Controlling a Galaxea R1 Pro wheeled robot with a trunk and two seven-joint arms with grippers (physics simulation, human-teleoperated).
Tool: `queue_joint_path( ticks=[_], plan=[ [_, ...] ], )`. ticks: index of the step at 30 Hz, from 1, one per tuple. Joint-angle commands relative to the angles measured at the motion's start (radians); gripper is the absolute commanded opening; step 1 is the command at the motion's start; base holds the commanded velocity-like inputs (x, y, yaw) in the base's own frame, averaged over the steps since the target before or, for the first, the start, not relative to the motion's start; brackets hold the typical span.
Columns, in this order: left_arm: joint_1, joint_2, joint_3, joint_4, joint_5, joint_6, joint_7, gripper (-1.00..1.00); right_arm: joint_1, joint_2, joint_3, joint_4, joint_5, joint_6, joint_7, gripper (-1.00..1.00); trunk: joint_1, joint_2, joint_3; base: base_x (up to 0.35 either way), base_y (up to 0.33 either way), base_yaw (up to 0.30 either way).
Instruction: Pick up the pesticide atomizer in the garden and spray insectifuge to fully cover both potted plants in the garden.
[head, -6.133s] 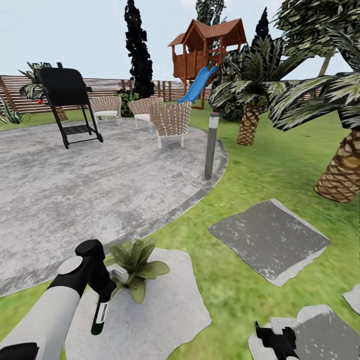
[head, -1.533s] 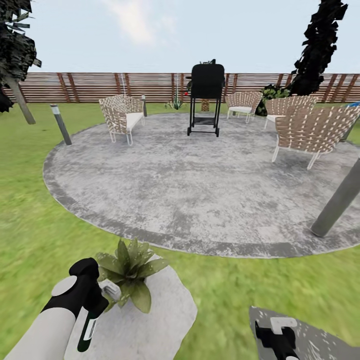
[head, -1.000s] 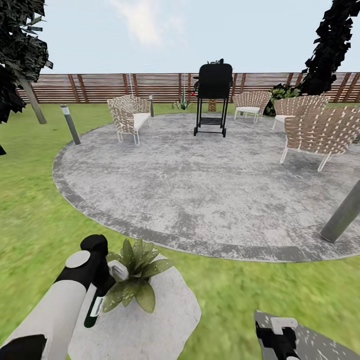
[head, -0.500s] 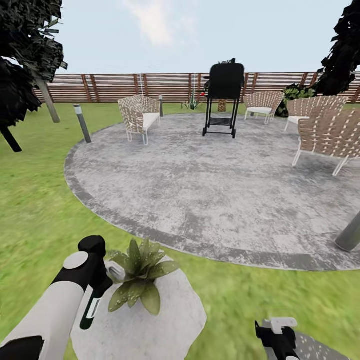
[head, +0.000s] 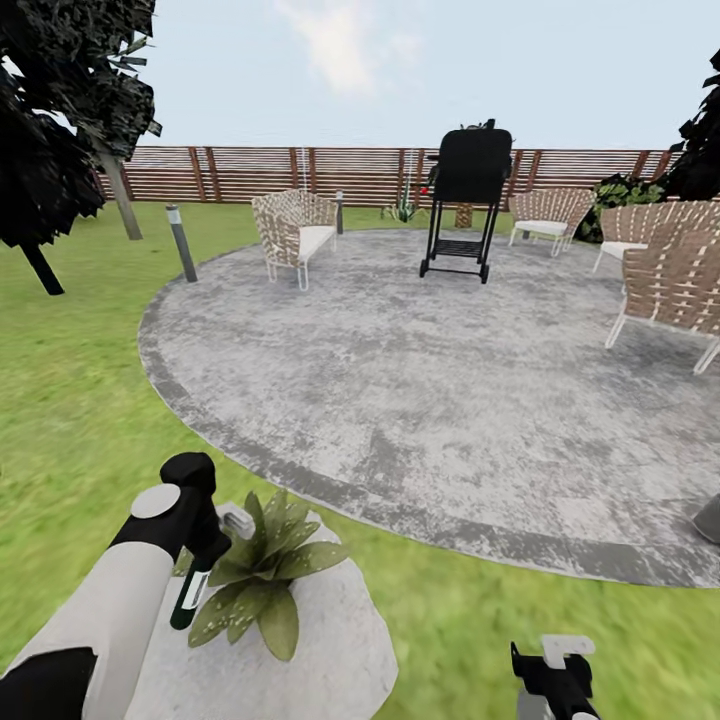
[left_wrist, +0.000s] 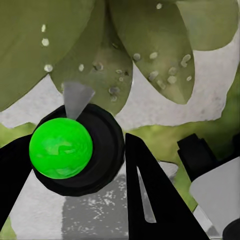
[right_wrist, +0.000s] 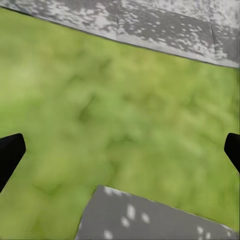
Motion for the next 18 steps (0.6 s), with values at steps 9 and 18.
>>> queue_joint_path(
  ticks=[9,18],
  plan=[
    [-0.034,0.009,0.001,0.089,-0.014,-0.001,-0.009,-1.00,-0.001,0.000,-0.007,0.000,0.009,-0.003,-0.004,1.00,0.000,0.000,-0.001,0.005,-0.005,0.233],
    [-0.112,-0.007,0.002,0.188,-0.014,-0.004,-0.009,-1.00,-0.001,0.000,-0.007,0.001,0.011,-0.003,-0.002,1.00,0.000,0.000,-0.002,0.009,-0.004,0.186]
  ],
)
